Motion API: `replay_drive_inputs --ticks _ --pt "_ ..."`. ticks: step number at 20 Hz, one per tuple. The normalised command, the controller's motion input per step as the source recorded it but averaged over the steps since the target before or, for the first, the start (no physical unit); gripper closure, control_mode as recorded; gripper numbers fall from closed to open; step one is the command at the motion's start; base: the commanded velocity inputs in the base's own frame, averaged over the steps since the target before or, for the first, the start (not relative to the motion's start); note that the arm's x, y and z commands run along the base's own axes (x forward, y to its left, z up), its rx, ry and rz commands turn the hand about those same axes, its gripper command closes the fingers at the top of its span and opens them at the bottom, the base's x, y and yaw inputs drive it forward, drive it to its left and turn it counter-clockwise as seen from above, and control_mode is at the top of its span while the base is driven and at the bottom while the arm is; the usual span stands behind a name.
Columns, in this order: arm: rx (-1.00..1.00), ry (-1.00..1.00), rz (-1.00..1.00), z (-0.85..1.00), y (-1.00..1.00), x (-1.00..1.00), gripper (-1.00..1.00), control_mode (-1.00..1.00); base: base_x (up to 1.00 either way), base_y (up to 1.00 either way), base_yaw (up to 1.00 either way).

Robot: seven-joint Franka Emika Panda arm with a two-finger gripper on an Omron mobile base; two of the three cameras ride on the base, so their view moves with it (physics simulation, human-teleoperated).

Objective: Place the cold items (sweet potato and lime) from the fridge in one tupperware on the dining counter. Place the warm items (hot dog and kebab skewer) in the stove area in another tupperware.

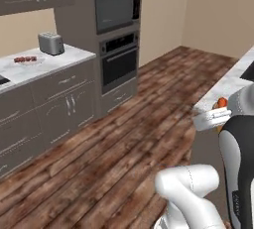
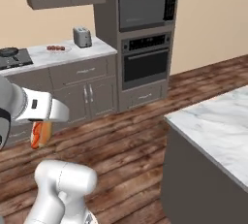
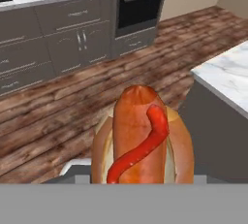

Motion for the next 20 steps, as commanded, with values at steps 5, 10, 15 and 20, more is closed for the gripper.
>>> replay_drive_inputs --ticks 5,10,15,20 --pt "0.00 0.00 0.00 0.00 0.00 0.00 1.00 1.00 -0.67 -1.00 -0.21" --pt "0.00 0.00 0.00 0.00 0.00 0.00 1.00 1.00 -0.56 -1.00 -0.22" --pt "0.00 0.00 0.00 0.00 0.00 0.00 1.00 1.00 -0.49 -1.00 -0.28" --pt "0.00 0.00 0.00 0.00 0.00 0.00 1.00 1.00 -0.50 -1.00 -0.31"
